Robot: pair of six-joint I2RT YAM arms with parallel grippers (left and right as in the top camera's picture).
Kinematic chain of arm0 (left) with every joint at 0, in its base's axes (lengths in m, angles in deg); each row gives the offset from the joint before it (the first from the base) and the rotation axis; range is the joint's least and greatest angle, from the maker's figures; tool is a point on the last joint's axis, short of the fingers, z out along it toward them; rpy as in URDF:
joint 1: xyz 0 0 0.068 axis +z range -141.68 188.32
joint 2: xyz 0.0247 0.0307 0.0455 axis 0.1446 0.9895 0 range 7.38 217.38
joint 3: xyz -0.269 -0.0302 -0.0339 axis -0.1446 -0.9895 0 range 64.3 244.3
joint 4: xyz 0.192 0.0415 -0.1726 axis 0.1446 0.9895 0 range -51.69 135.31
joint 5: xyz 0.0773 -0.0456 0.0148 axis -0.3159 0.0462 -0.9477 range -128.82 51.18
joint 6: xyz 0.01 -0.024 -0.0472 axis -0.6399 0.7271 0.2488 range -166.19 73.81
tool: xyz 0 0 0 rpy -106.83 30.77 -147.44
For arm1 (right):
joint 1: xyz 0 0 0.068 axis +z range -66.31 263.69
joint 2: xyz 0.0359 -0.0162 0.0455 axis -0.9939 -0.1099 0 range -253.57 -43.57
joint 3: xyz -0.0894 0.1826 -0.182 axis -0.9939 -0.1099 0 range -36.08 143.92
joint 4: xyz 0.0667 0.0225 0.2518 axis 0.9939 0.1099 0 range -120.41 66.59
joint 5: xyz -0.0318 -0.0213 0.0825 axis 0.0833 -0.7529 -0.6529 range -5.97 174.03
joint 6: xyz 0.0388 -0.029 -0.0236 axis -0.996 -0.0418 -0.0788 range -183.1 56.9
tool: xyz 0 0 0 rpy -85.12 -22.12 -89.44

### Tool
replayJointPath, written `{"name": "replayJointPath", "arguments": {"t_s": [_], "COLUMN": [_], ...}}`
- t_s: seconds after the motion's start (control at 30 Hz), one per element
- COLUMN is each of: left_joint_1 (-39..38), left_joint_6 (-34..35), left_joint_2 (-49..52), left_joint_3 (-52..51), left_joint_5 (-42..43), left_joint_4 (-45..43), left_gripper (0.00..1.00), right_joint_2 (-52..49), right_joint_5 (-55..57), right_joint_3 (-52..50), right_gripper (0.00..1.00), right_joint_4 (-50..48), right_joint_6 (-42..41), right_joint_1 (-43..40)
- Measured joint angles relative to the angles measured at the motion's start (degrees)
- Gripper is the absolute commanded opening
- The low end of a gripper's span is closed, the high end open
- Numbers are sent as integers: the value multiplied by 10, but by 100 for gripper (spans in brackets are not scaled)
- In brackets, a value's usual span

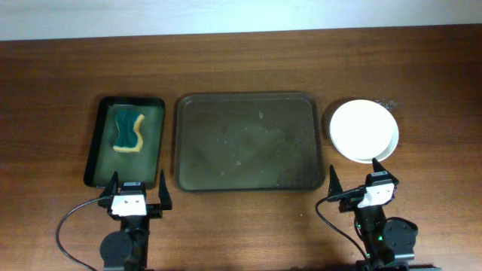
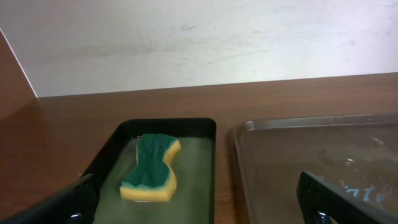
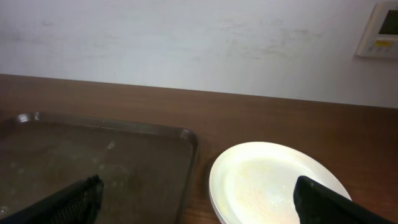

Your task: Clean dirty plates on tray and stack at the side

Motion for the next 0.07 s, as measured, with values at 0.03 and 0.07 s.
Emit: {"name": "replayJointPath", "arguments": {"t_s": [0.03, 0.07], "left_joint_1": [0, 0], "left_joint_6": [0, 0], "left_joint_2": [0, 0], "left_joint_3": [0, 0], "left_joint_5": [0, 0], "left_joint_4": [0, 0], "left_gripper": [99, 99], "right_joint_2": [0, 0], "right_joint_5": [0, 0], "right_joint_3": [0, 0], "right_gripper": [98, 98], "right_joint_4": [0, 0], "right_joint_6": [0, 0], "right_joint_1": [0, 0]}}
